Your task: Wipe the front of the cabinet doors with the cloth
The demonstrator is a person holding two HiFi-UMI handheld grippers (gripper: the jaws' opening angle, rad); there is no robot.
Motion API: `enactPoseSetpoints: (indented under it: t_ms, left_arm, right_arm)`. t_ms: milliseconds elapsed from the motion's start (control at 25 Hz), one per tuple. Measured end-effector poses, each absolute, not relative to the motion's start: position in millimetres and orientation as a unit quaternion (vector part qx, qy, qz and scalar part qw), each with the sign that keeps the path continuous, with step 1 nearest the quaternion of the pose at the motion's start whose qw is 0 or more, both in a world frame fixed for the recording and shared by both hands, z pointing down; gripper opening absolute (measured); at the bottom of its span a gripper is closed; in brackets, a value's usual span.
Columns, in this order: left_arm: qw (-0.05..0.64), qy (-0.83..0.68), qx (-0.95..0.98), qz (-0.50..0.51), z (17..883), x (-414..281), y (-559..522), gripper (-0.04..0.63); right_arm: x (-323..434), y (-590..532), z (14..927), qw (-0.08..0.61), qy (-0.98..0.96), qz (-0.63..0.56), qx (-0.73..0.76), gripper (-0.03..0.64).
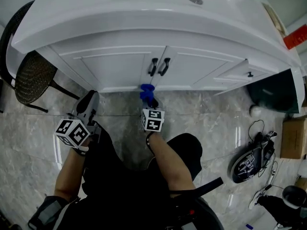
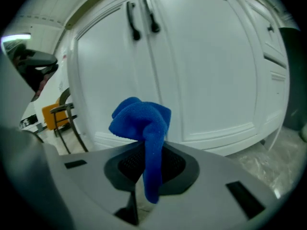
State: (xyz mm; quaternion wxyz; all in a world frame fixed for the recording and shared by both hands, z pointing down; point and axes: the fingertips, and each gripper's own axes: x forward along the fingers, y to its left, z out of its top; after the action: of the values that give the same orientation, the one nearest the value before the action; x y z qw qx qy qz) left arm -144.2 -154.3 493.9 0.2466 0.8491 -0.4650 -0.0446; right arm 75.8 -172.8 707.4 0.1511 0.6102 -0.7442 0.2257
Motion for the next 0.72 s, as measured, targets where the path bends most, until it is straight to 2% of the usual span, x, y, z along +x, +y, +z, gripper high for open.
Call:
enactPoseSetpoints:
  t_ms: [440, 560, 720]
  left_arm:
    - [0.239, -0.544, 0.803, -0.049, 493.7, -227.8, -130.6, 0.063]
    - [0.237, -0.570, 0.785, -0.044, 492.4, -254.7, -116.2, 0.063]
    - [0.230, -0.595, 0.769, -0.038, 489.3, -281.4, -99.2, 0.063]
  right_arm:
    - [-157.1, -154.3, 710.4, 0.177, -0.897, 0.153, 0.374, 0.052]
    - [-192.9, -162.6, 720.3, 0.199, -0.907, 0.131, 0.348, 0.052]
    - [-200.6, -183.3, 742.0, 0.229, -0.899, 0.120, 0.354, 0.052]
